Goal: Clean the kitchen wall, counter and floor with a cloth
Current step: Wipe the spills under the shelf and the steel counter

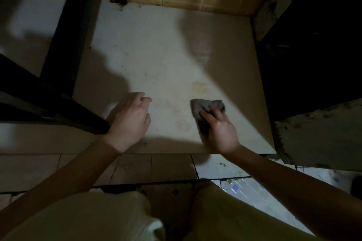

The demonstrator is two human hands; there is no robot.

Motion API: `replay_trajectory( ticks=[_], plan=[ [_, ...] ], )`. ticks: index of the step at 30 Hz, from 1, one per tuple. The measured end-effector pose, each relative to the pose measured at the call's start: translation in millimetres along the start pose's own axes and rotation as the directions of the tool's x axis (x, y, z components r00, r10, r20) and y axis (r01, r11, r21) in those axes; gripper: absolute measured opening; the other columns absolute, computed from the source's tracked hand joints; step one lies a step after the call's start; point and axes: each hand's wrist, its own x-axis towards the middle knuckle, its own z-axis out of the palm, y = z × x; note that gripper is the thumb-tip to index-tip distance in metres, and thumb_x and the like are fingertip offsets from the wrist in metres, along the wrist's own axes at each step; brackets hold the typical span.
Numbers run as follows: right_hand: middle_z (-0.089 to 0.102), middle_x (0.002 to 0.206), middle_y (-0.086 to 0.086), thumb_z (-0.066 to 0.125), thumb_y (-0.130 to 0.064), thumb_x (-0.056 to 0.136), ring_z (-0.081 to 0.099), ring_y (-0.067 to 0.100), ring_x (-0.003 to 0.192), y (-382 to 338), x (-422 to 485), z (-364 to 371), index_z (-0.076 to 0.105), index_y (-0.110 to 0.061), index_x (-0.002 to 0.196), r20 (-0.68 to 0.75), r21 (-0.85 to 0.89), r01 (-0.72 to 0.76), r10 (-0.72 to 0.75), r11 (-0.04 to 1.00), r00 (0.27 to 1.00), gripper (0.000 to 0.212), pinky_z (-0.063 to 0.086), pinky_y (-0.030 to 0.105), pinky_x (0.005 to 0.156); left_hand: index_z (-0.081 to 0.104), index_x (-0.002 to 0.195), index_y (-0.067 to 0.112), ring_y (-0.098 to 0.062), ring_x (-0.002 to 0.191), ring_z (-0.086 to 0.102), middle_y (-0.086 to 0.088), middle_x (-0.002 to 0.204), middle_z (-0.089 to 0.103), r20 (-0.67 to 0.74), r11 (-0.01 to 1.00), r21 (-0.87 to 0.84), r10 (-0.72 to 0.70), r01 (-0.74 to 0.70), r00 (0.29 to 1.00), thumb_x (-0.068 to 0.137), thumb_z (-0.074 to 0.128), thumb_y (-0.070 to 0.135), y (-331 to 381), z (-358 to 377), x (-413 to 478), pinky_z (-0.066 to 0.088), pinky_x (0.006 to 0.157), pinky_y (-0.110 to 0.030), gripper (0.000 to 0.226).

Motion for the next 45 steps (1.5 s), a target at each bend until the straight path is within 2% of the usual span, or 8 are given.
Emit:
replay_trajectory(
  ticks=[9, 13, 16, 20, 27, 33, 40, 45],
  plan=[
    [0.015, 0.156, 0.010, 0.043, -0.015, 0.097, 0.017, 0.035, 0.141, -68, 37, 3, 0.029, -0.022, 0.146, 0.260, -0.078, 0.263, -0.235, 0.962, 0.937, 0.051, 0.041, 0.047, 0.101, 0.051, 0.127, 0.007, -0.035, 0.126, 0.042, -0.016, 0.139, 0.042, 0.020, 1.000, 0.013, -0.016, 0.016, 1.000, 0.086, 0.053, 0.008, -8, -4, -1, 0.042, 0.100, -0.046, 0.040],
    [0.023, 0.154, 0.009, 0.049, -0.010, 0.093, 0.025, 0.033, 0.139, -49, 31, 5, 0.037, -0.023, 0.143, 0.188, -0.043, 0.284, -0.271, 0.958, 0.944, 0.052, 0.045, 0.045, 0.095, 0.053, 0.125, 0.006, -0.035, 0.126, 0.041, -0.017, 0.136, 0.044, 0.033, 1.000, 0.002, -0.009, 0.009, 0.999, 0.086, 0.056, 0.006, -3, 2, 1, 0.041, 0.098, -0.046, 0.039],
    [0.043, 0.144, 0.012, 0.062, -0.006, 0.083, 0.044, 0.036, 0.127, -26, 19, 4, 0.052, -0.020, 0.133, 0.104, -0.033, 0.259, -0.254, 0.965, 0.962, 0.053, 0.055, 0.045, 0.078, 0.053, 0.126, 0.006, -0.033, 0.125, 0.041, -0.016, 0.136, 0.044, 0.070, 1.000, 0.022, -0.007, 0.005, 0.998, 0.086, 0.057, 0.006, 8, 9, 7, 0.038, 0.099, -0.043, 0.041],
    [0.059, 0.126, 0.015, 0.082, -0.008, 0.061, 0.062, 0.036, 0.105, 12, -2, -2, 0.063, -0.018, 0.119, 0.028, -0.058, 0.135, -0.133, 0.989, 0.991, 0.062, 0.058, 0.038, 0.060, 0.046, 0.134, 0.010, -0.030, 0.130, 0.034, -0.011, 0.142, 0.036, 0.129, 1.000, 0.017, 0.021, -0.023, 0.991, 0.091, 0.050, 0.013, 20, 16, 18, 0.033, 0.104, -0.040, 0.044],
    [0.049, 0.137, 0.018, 0.055, 0.008, 0.078, 0.055, 0.043, 0.110, 79, -45, -16, 0.056, -0.015, 0.129, -0.099, 0.010, -0.236, 0.236, 0.972, 0.967, 0.057, 0.056, 0.047, 0.076, 0.048, 0.132, 0.010, -0.029, 0.127, 0.038, -0.010, 0.141, 0.038, 0.167, 0.992, 0.000, 0.127, -0.129, 0.978, 0.091, 0.051, 0.012, 44, 25, 27, 0.039, 0.100, -0.043, 0.042],
    [0.049, 0.136, 0.017, 0.049, 0.007, 0.083, 0.053, 0.041, 0.112, 77, -46, -18, 0.056, -0.014, 0.129, -0.165, 0.023, -0.371, 0.369, 0.928, 0.915, 0.052, 0.054, 0.047, 0.084, 0.048, 0.132, 0.010, -0.029, 0.128, 0.036, -0.010, 0.142, 0.037, 0.173, 0.986, 0.002, 0.162, -0.165, 0.972, 0.091, 0.052, 0.012, 53, 31, 41, 0.038, 0.101, -0.041, 0.042],
    [0.065, 0.114, 0.014, 0.041, -0.030, 0.075, 0.066, 0.035, 0.090, 15, -21, 0, 0.067, -0.022, 0.113, -0.027, -0.088, -0.055, 0.053, 0.995, 0.998, 0.046, 0.056, 0.033, 0.052, 0.046, 0.134, 0.013, -0.026, 0.131, 0.035, -0.008, 0.146, 0.034, 0.129, 0.978, 0.032, 0.203, -0.208, 0.971, 0.092, 0.051, 0.014, 45, 19, 49, 0.037, 0.104, -0.038, 0.042],
    [0.064, 0.115, 0.010, 0.080, -0.029, 0.064, 0.065, 0.031, 0.094, -31, 14, 10, 0.067, -0.026, 0.110, 0.023, -0.122, 0.100, -0.098, 0.987, 0.995, 0.048, 0.053, 0.026, 0.046, 0.051, 0.129, 0.011, -0.031, 0.127, 0.040, -0.010, 0.140, 0.041, 0.068, 0.985, 0.041, 0.162, -0.165, 0.984, 0.088, 0.055, 0.012, 42, 15, 57, 0.041, 0.099, -0.046, 0.041]
  ],
)
